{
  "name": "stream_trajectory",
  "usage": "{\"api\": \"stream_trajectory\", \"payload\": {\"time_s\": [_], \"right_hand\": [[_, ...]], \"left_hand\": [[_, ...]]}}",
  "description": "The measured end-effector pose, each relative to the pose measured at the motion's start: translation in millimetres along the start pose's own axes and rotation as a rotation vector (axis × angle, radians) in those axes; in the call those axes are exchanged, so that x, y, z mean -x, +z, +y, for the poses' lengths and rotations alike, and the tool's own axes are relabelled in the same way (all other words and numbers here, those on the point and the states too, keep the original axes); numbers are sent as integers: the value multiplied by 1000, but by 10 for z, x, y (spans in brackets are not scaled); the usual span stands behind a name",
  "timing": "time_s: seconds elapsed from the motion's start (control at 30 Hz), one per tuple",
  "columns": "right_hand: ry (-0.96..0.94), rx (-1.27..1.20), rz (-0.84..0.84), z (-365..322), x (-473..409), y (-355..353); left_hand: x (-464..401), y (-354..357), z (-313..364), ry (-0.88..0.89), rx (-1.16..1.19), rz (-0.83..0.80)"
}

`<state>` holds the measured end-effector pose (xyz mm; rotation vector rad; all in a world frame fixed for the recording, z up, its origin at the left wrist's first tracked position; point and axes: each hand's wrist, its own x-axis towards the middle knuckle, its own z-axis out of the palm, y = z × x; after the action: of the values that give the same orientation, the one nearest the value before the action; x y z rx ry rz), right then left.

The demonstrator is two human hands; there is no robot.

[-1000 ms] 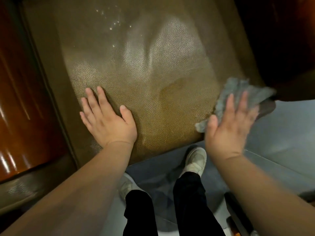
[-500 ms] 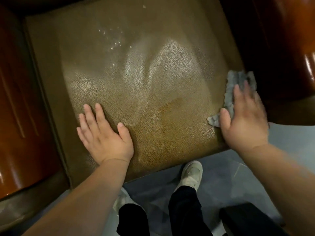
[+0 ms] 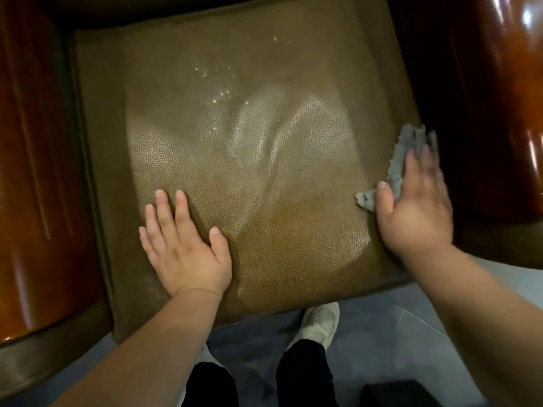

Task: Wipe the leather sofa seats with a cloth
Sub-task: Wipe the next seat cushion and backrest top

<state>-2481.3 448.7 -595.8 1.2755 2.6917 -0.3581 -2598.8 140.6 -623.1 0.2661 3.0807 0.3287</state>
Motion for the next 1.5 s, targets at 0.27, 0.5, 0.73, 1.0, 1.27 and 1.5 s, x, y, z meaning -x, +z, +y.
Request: {"api": "stream_trajectory", "payload": {"time_s": [0.27,0.5,0.73,1.0,1.27,1.5], "right_hand": [[-766,165,-153,-774,534,164],[-68,24,-57,-174,-436,-27],[-771,159,-125,-1440,582,312],[-224,90,14,-850,-354,98],[-876,199,-214,-1834,558,290],[-235,176,-165,-1273,-548,-81]], "left_hand": [[-4,-24,12,-13,-6,-9],[5,25,-22,0,-6,17],[-11,-23,-4,-7,-11,-17],[-27,0,-20,-9,-12,-46],[-44,-168,-39,-7,3,-131],[-599,-518,-331,-112,143,-135]]}}
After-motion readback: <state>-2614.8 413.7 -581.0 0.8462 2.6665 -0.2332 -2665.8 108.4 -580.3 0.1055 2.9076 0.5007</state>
